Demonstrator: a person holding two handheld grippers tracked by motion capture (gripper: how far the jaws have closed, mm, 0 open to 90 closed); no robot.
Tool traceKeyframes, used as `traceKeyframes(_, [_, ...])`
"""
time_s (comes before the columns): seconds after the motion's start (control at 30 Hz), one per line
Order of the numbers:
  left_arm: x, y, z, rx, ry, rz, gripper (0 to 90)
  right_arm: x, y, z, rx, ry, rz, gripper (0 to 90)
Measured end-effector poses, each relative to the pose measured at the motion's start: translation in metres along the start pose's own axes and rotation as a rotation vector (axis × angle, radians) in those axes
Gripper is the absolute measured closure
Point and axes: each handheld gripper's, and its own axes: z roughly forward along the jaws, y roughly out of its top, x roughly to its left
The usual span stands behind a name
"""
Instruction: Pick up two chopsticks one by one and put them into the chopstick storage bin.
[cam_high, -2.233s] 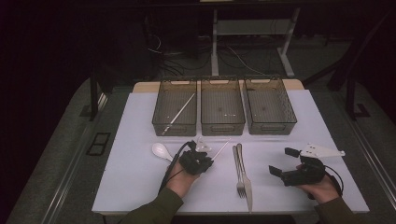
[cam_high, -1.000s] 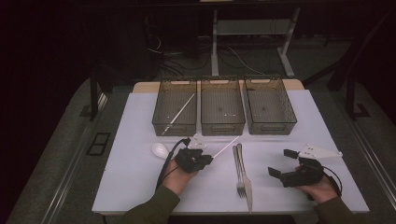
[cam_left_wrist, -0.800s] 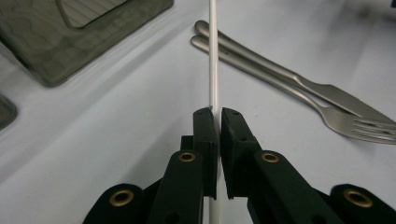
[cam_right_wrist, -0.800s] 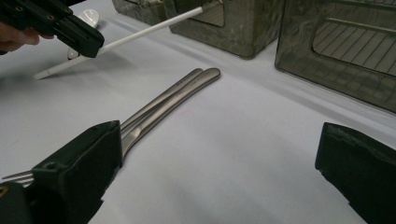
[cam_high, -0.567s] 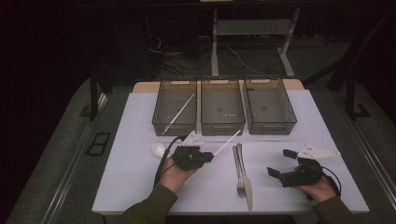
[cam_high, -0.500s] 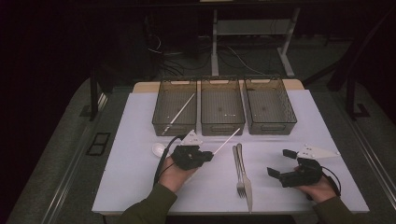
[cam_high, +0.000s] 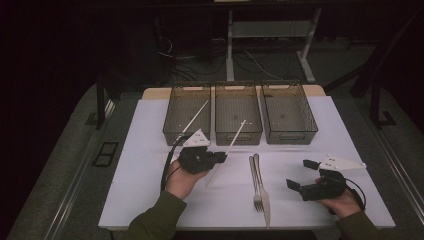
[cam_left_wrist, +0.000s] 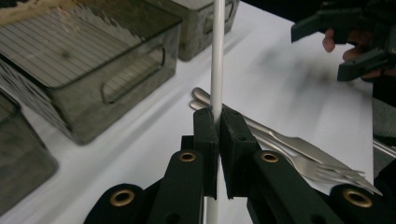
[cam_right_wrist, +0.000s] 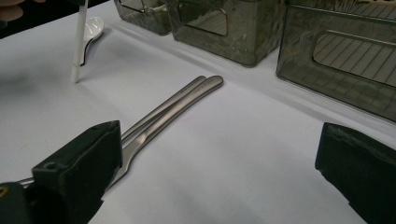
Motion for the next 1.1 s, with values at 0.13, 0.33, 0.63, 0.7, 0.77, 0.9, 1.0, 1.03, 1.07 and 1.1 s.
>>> traceKeyframes(0.13, [0.008, 0.005, -0.003, -0.013, 0.007, -0.004, 84.8, 0.000, 0.000, 0.000, 0.001, -0.003, -0.001, 0.8])
traceKeyframes(0.33, [0.023, 0.019, -0.014, -0.052, 0.033, -0.013, 84.8, -0.002, 0.000, 0.000, 0.007, -0.004, -0.005, 0.8])
traceKeyframes(0.63, [0.051, 0.046, -0.032, -0.056, 0.073, -0.010, 84.8, -0.001, 0.000, -0.001, 0.001, -0.009, 0.007, 0.8])
traceKeyframes(0.7, [0.056, 0.053, -0.036, -0.052, 0.086, -0.005, 84.8, -0.001, 0.000, -0.001, 0.004, -0.009, 0.007, 0.8])
traceKeyframes(0.77, [0.060, 0.059, -0.038, -0.048, 0.096, 0.005, 84.8, -0.001, 0.000, -0.001, 0.004, -0.008, 0.008, 0.8])
traceKeyframes(0.9, [0.072, 0.074, -0.041, -0.036, 0.128, 0.027, 84.8, -0.001, 0.000, -0.001, 0.002, -0.009, 0.009, 0.8])
traceKeyframes(1.0, [0.082, 0.084, -0.043, -0.042, 0.154, 0.041, 84.7, -0.002, 0.000, -0.001, 0.002, -0.009, 0.009, 0.8])
traceKeyframes(1.03, [0.086, 0.087, -0.043, -0.049, 0.162, 0.037, 84.8, -0.001, 0.000, -0.001, 0.002, -0.010, 0.010, 0.8])
traceKeyframes(1.07, [0.090, 0.090, -0.044, -0.051, 0.173, 0.038, 84.8, -0.001, 0.000, -0.001, 0.003, -0.009, 0.011, 0.8])
traceKeyframes(1.1, [0.094, 0.093, -0.044, -0.050, 0.189, 0.037, 84.8, -0.001, 0.000, -0.001, 0.003, -0.009, 0.012, 0.8])
